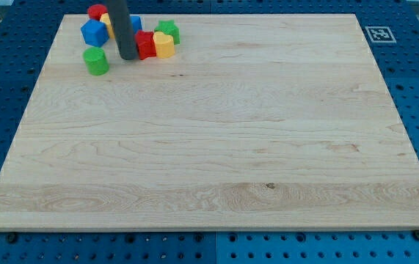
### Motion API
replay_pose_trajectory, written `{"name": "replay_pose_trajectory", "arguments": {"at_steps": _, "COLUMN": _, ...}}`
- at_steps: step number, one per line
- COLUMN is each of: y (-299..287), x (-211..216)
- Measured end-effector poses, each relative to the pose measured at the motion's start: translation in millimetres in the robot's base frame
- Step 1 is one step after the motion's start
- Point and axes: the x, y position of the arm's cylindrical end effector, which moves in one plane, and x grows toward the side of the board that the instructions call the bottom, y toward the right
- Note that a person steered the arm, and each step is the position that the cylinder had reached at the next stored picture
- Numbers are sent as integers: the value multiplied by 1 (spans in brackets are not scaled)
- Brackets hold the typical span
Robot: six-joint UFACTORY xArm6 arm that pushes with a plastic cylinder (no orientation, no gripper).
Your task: Nudge the green circle a little bit
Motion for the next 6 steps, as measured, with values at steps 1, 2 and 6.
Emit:
{"name": "replay_pose_trajectory", "arguments": {"at_steps": 1, "y": -20, "x": 3}}
{"name": "replay_pose_trajectory", "arguments": {"at_steps": 2, "y": -35, "x": 3}}
{"name": "replay_pose_trajectory", "arguments": {"at_steps": 6, "y": -105, "x": -18}}
